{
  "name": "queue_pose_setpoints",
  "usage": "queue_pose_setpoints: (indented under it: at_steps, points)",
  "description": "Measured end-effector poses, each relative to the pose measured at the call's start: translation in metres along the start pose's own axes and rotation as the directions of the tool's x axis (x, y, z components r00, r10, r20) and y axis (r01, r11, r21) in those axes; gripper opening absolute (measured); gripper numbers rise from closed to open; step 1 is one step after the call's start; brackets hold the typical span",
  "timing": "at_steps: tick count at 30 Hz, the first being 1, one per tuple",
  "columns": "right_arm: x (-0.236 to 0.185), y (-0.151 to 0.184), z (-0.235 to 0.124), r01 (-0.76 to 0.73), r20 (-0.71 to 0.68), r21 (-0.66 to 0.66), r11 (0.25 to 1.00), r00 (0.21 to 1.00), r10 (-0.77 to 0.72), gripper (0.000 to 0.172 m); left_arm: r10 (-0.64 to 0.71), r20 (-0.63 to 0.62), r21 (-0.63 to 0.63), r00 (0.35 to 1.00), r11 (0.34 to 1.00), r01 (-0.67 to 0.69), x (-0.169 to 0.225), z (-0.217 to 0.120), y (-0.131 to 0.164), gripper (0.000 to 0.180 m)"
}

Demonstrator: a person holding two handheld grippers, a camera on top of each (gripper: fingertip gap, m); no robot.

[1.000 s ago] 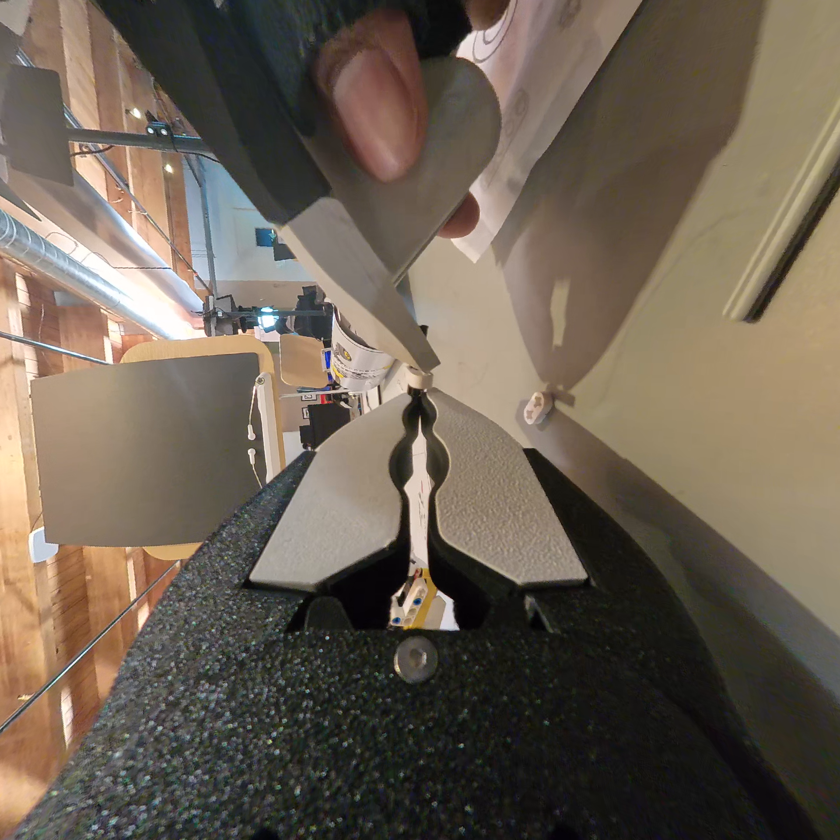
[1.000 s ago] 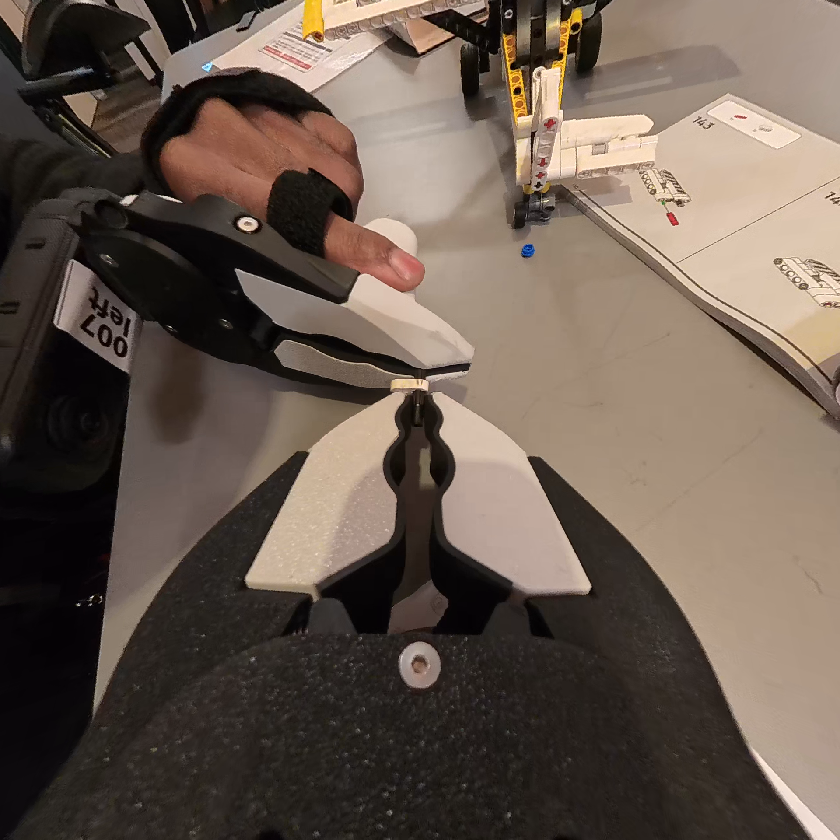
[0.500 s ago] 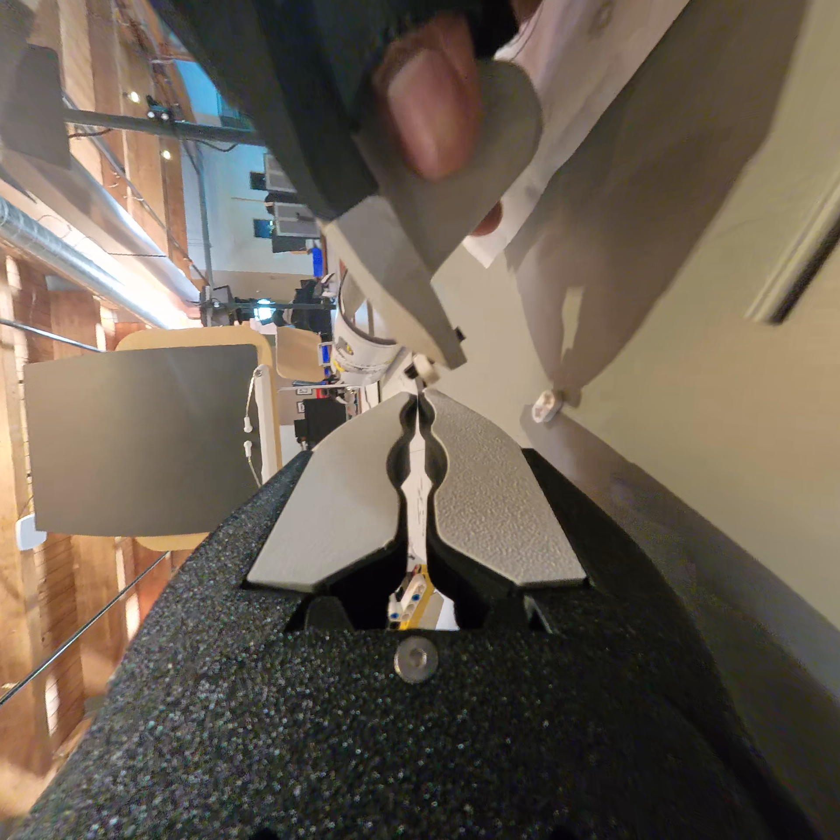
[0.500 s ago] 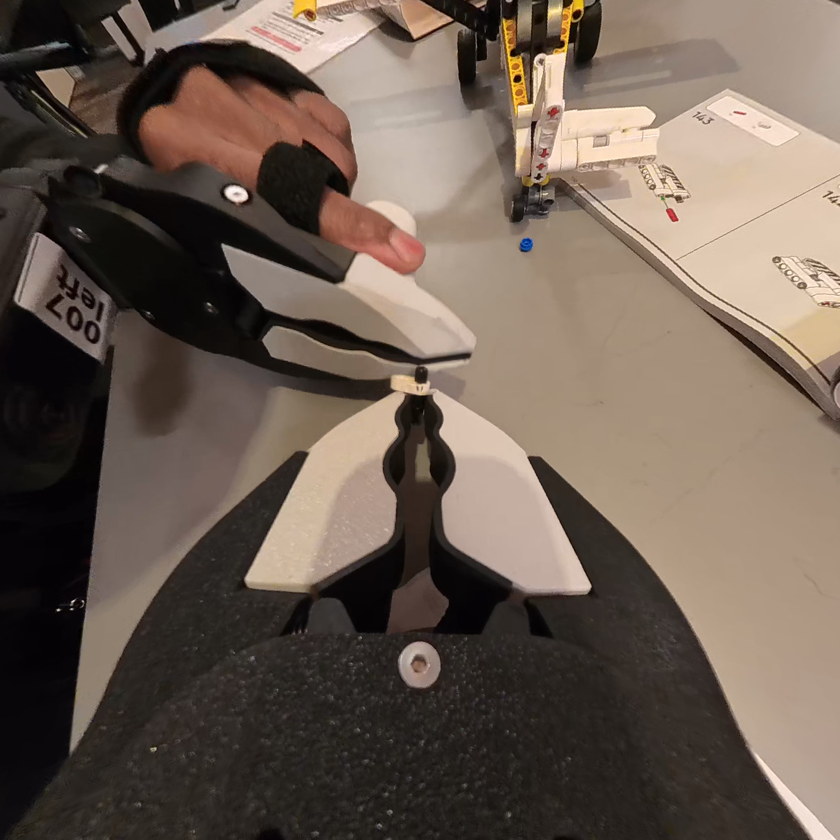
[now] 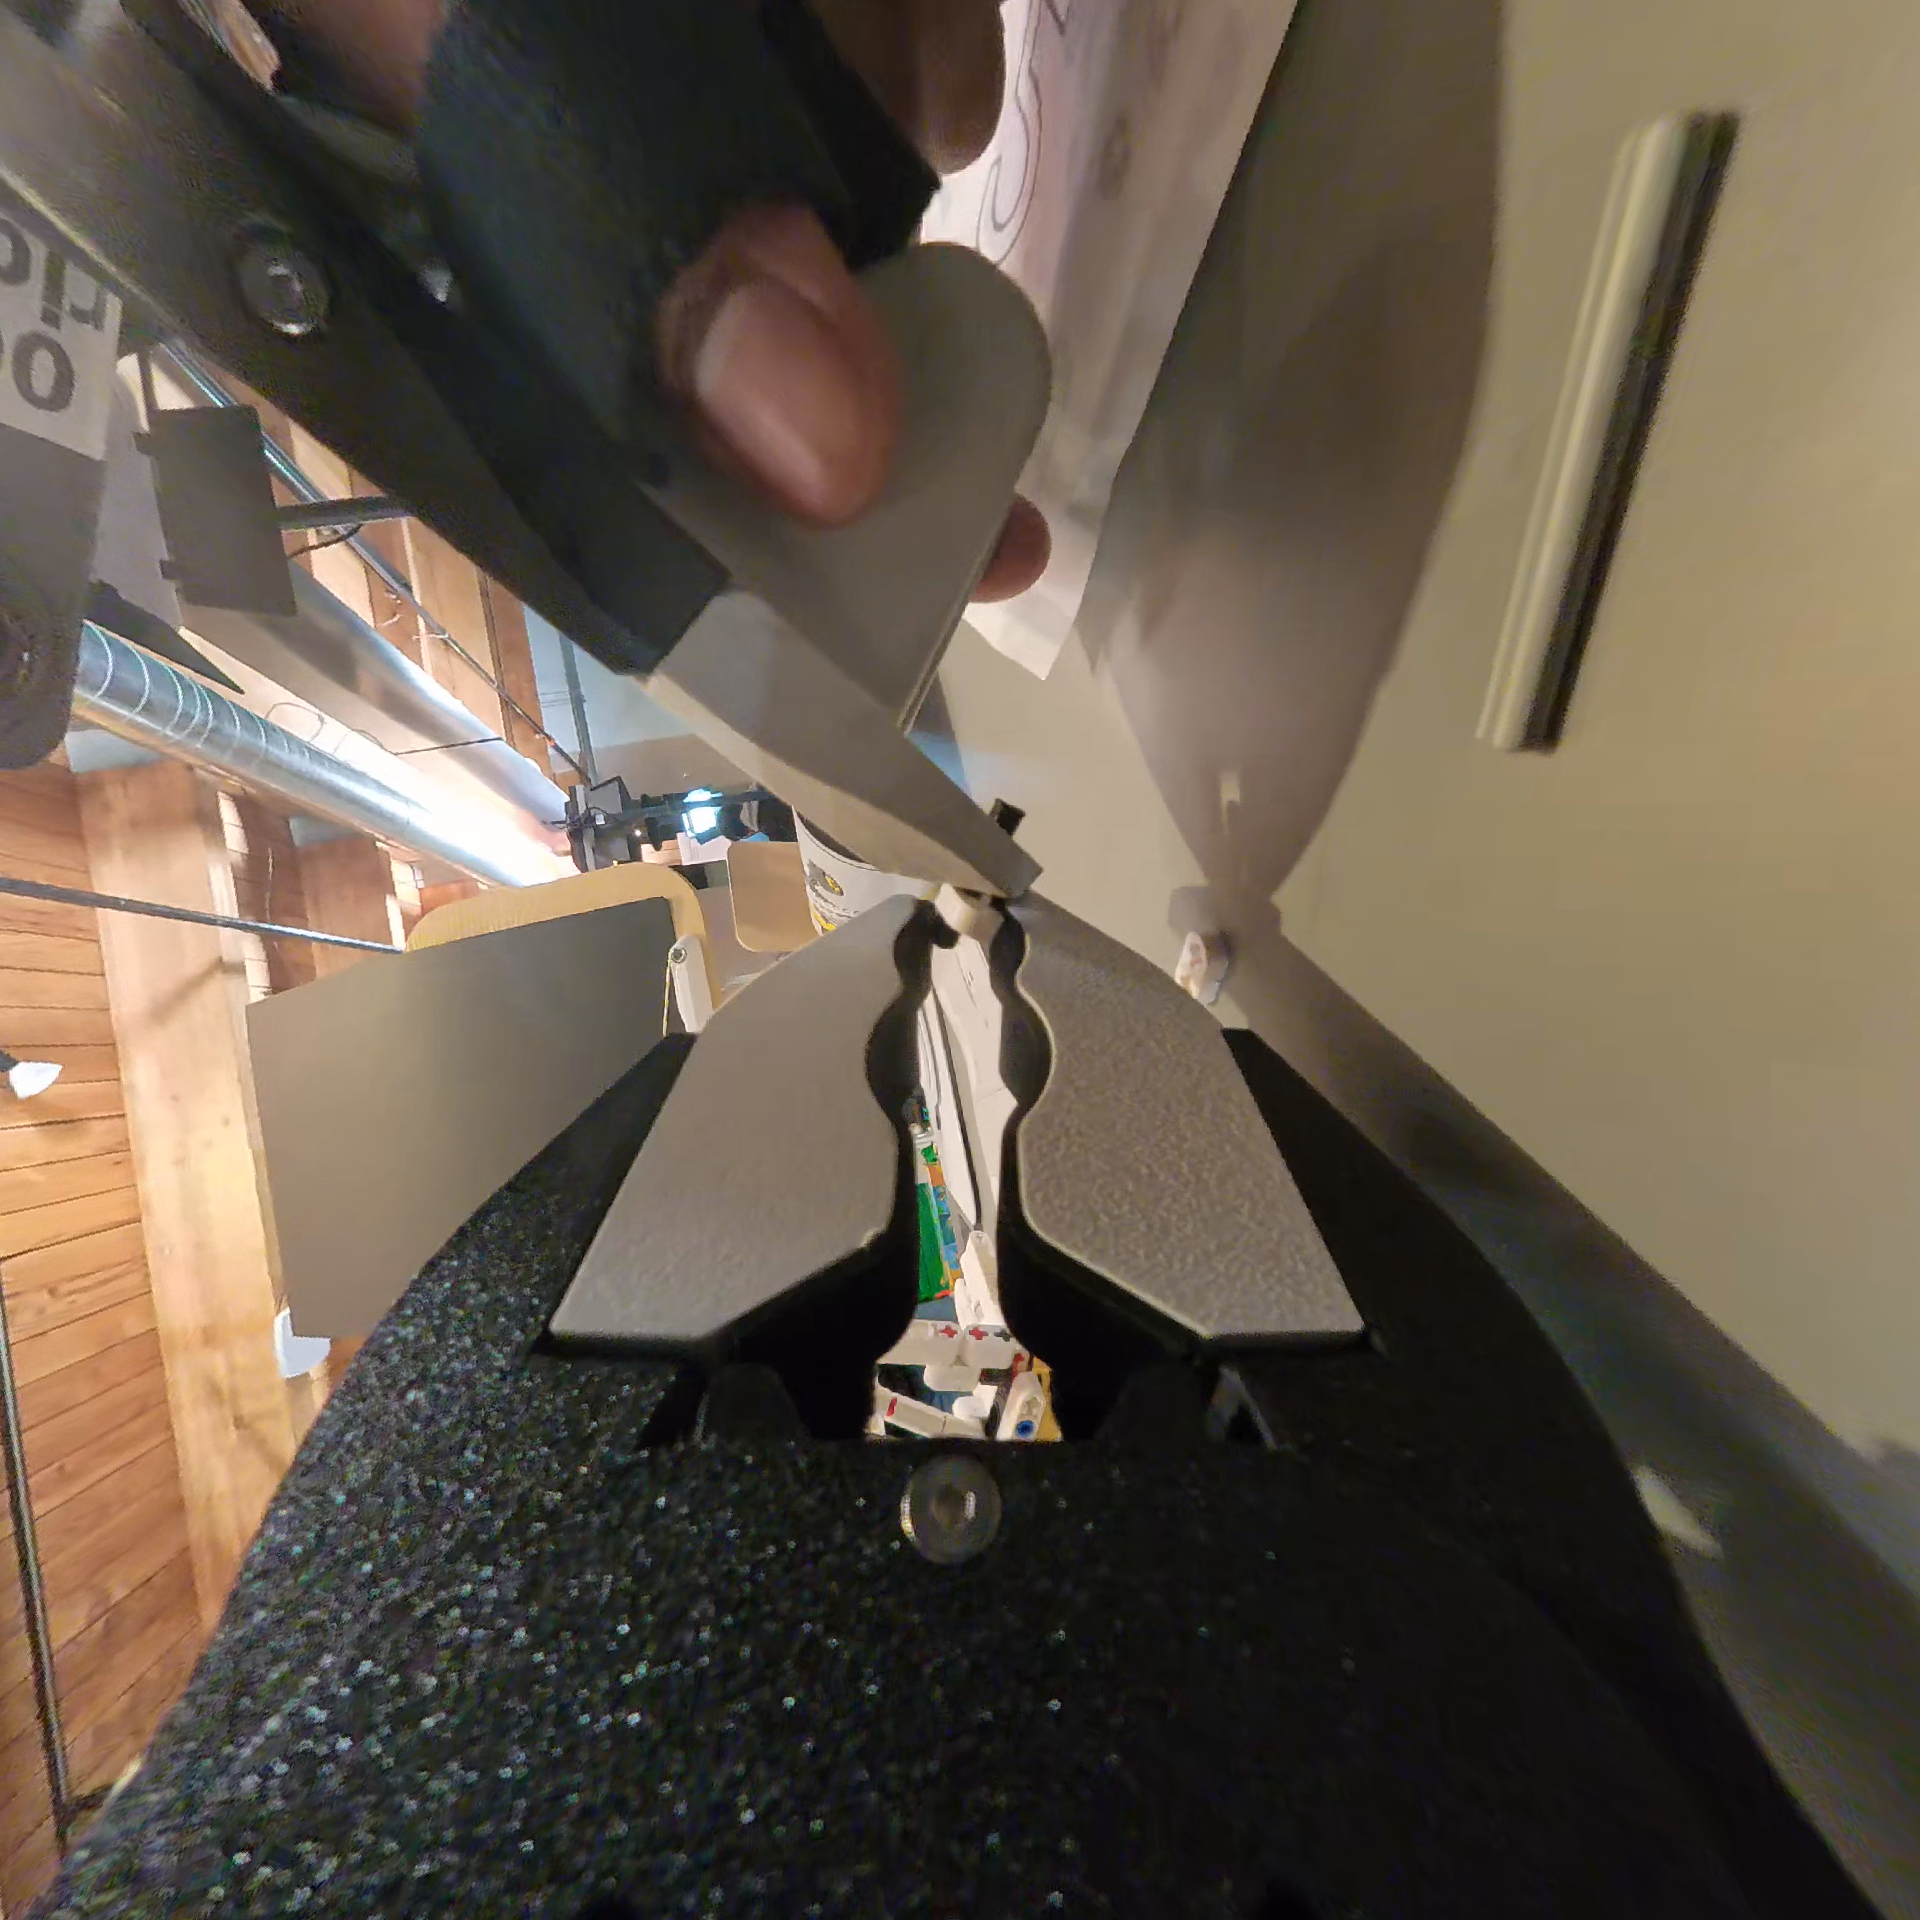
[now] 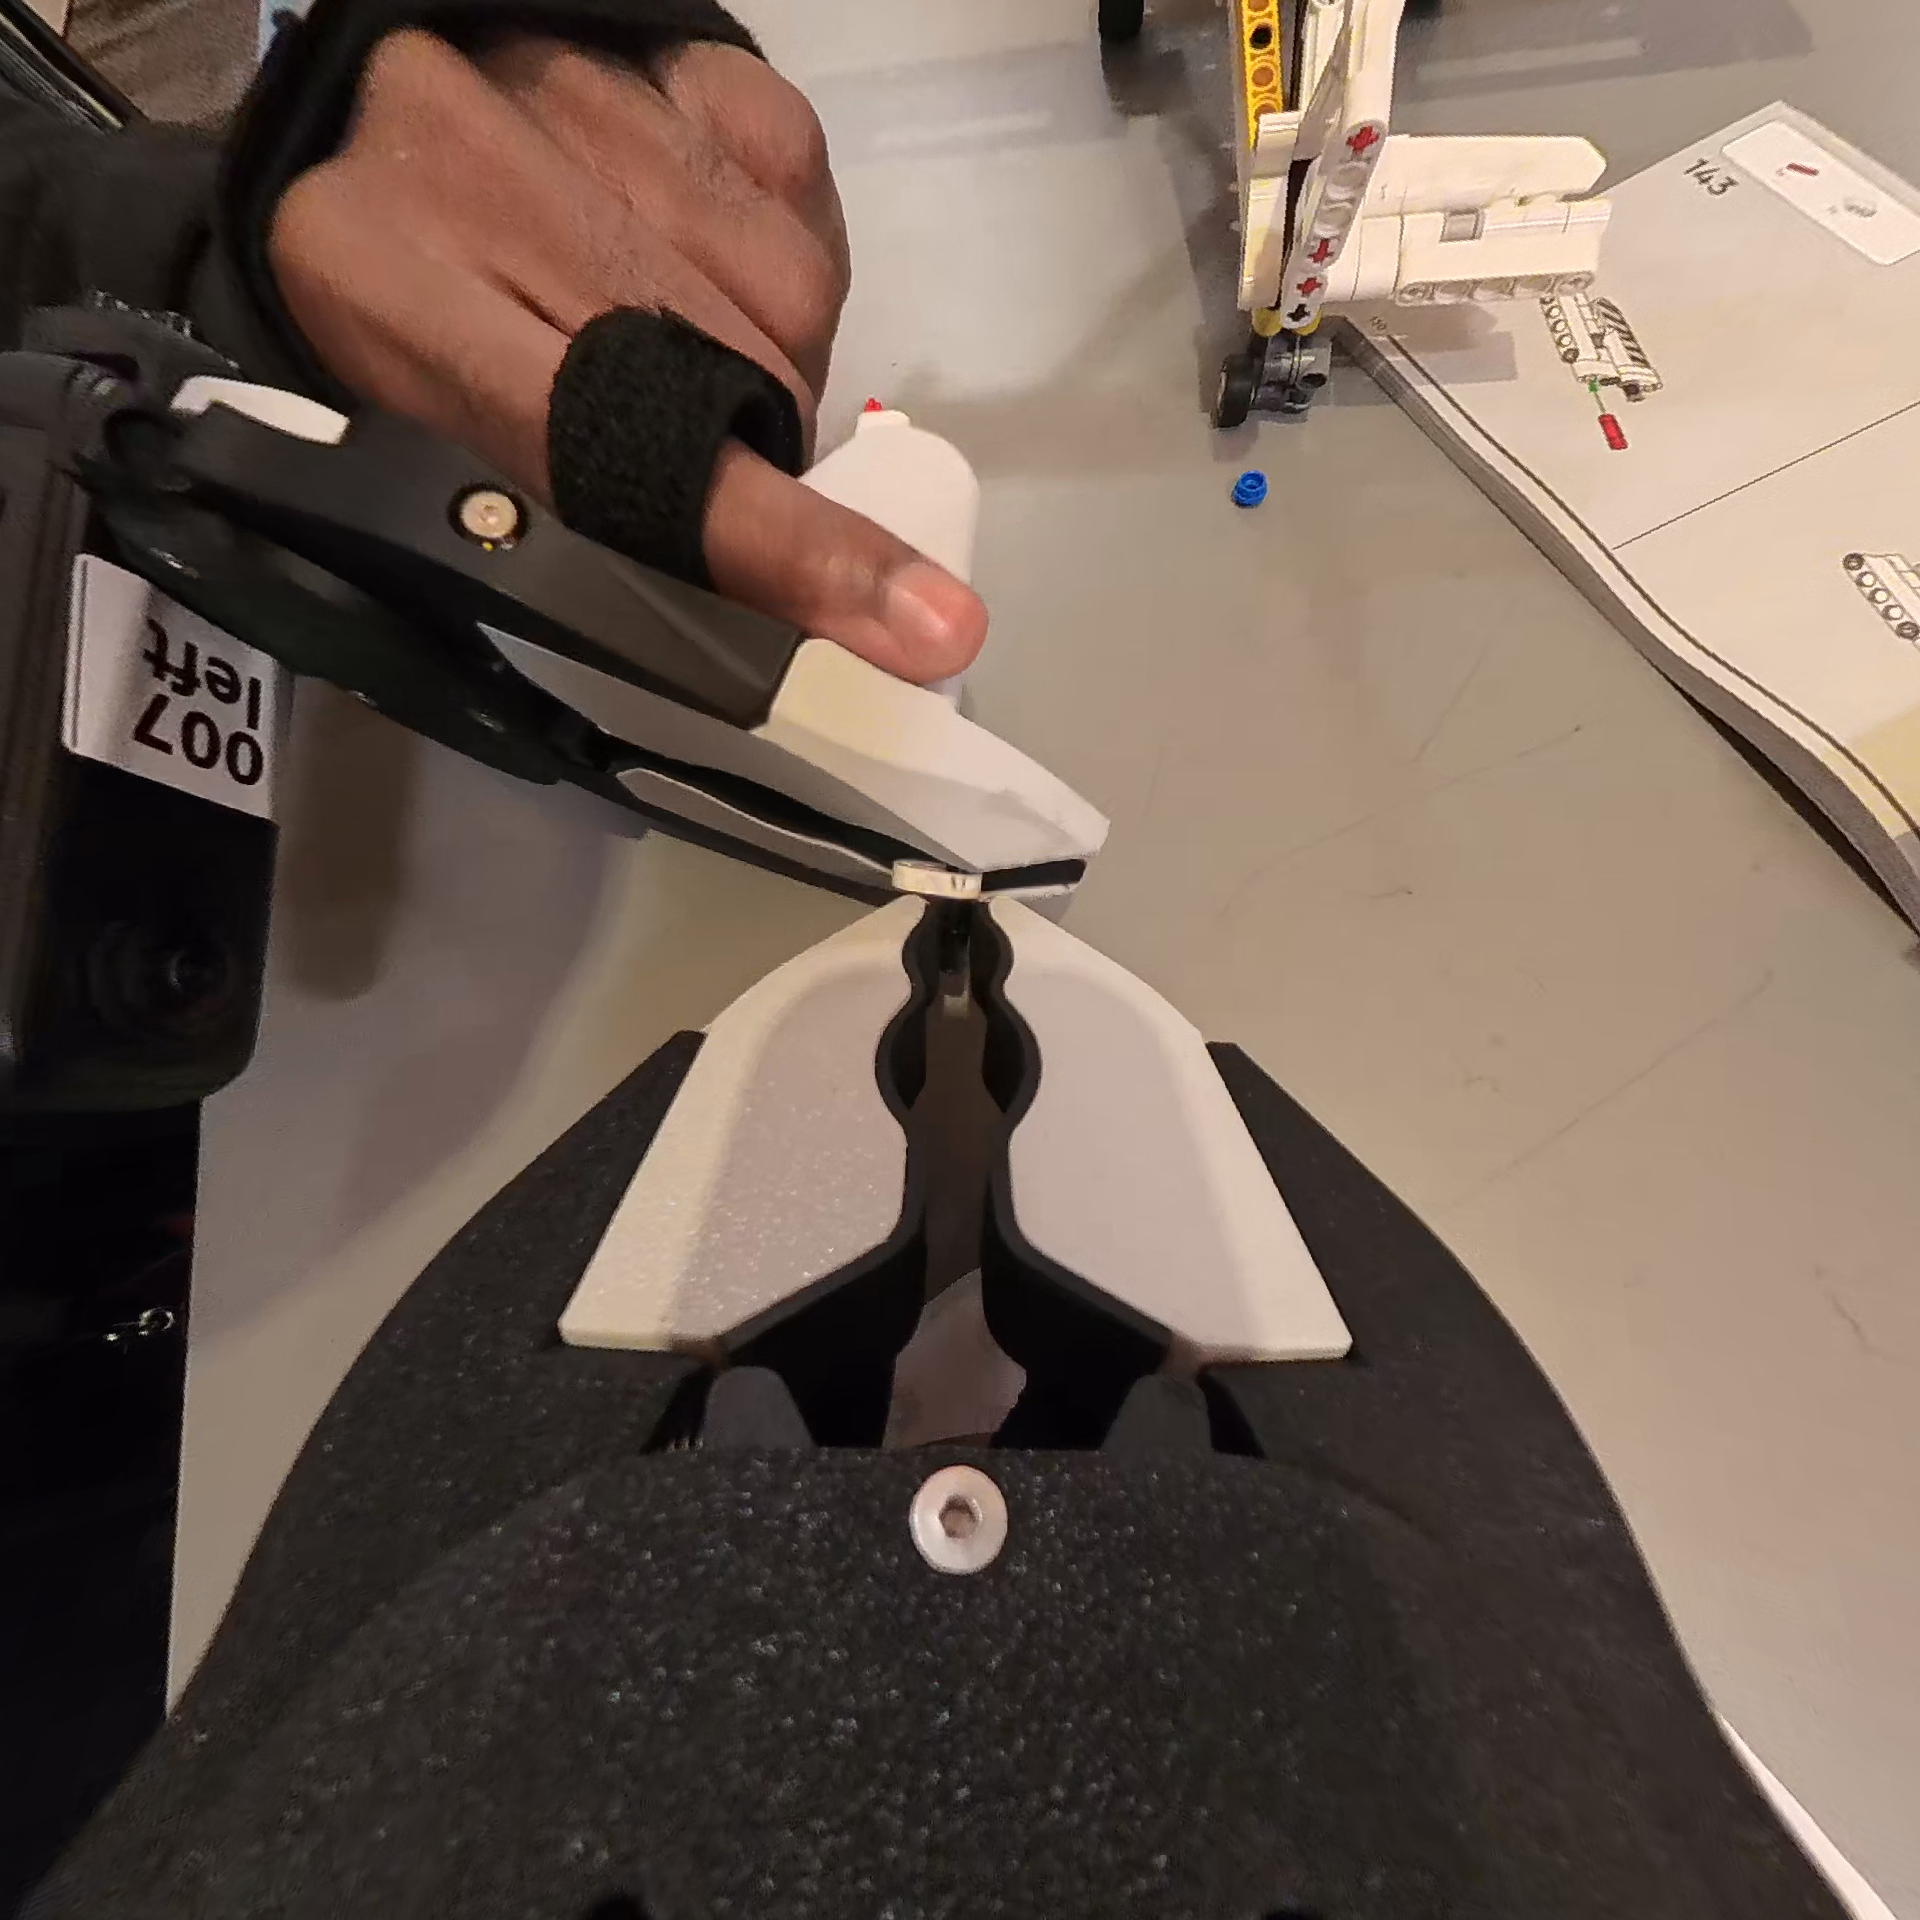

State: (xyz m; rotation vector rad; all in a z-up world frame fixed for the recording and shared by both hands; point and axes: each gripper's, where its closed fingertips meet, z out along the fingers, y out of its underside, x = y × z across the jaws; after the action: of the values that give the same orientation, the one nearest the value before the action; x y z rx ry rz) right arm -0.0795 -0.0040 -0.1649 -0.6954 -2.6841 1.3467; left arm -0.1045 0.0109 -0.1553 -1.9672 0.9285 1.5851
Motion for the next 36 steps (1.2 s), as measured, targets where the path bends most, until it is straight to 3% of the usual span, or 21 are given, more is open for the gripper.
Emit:
queue_pose_setpoints:
  at_steps: [14,25,36]
  points:
    - [0.002,-0.009,-0.007,-0.040,0.020,0.066,0.997,0.999,0.038,0.005,-0.115,-0.024,-0.006,0.993,0.993,0.114,-0.001,0.001,0.005,0.005]
    - [0.004,-0.017,-0.007,-0.034,0.006,0.144,0.989,0.999,0.033,0.005,-0.297,-0.074,-0.044,0.952,0.955,0.295,-0.001,0.001,0.010,0.003]
    - [0.003,-0.021,-0.006,0.014,-0.010,0.183,0.983,1.000,-0.012,0.004,-0.351,-0.090,-0.067,0.932,0.936,0.346,-0.001,-0.001,0.012,0.003]
